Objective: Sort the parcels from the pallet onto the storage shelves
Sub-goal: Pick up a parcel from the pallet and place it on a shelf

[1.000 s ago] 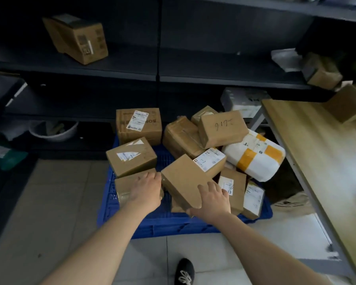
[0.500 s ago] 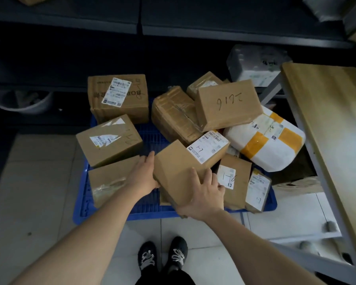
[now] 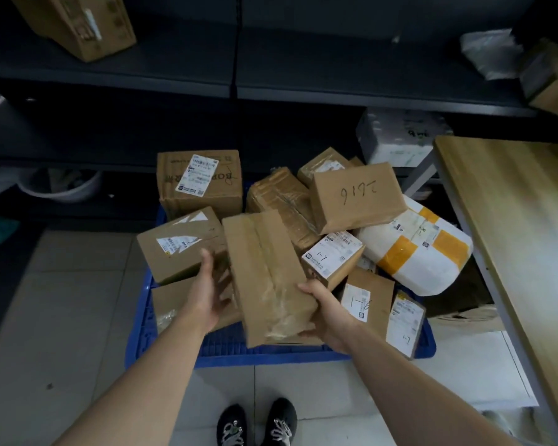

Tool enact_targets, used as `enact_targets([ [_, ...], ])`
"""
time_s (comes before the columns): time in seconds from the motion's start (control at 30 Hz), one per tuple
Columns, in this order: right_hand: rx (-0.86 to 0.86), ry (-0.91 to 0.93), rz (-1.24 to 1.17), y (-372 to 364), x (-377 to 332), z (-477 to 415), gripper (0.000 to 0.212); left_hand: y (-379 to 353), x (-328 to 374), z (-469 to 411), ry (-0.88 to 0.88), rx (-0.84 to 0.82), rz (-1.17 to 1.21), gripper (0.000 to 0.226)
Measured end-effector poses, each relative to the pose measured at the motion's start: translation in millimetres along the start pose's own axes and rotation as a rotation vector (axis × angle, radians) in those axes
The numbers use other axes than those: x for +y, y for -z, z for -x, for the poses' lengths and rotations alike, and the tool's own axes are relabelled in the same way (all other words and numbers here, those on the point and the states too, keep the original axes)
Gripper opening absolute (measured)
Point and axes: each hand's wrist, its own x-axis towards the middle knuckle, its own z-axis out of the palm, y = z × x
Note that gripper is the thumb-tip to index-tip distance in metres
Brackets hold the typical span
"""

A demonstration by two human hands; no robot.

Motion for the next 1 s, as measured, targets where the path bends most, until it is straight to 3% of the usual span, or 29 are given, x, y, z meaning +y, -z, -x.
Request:
enact_targets([
  [0.07,-0.037,-0.061,-0.178,-2,5,-9,0.050,9,-11,2,0.051,-0.073,-0.047,0.067],
  [0.13,0.000,-0.098,-0.227,-6,10,-17,0.046,16,-20,6,0.078,-0.044,-0.026,0.061],
  [0.2,0.097,-0.060,-0.134,-11,15,-24,0.042,23,-27,10,0.041,0.066,-0.076,0.049],
  [0.3,0.224,0.070,0.192,-22,19,-30,0.047,28,-35,13,-0.041,0.220,-0.196,0.029],
  [0.4,0.218,0.093,0.204,-34,22,-33,0.048,26,-37,13,-0.052,0.289,-0.239,0.015],
  [0.53,0.158,0.079,0.208,-41,23,-32,0.072,24,-35,16,-0.073,0.297,-0.222,0.028],
  [0.8,0.129,0.226,0.244,-56,20,-24,0.064,28,-27,46,-0.218,0.350,-0.141,0.035],
  [1.0,-0.028,0.335,0.335,-92,15,-13,0.053,56,-27,90,-0.343,0.468,0.011,0.040],
])
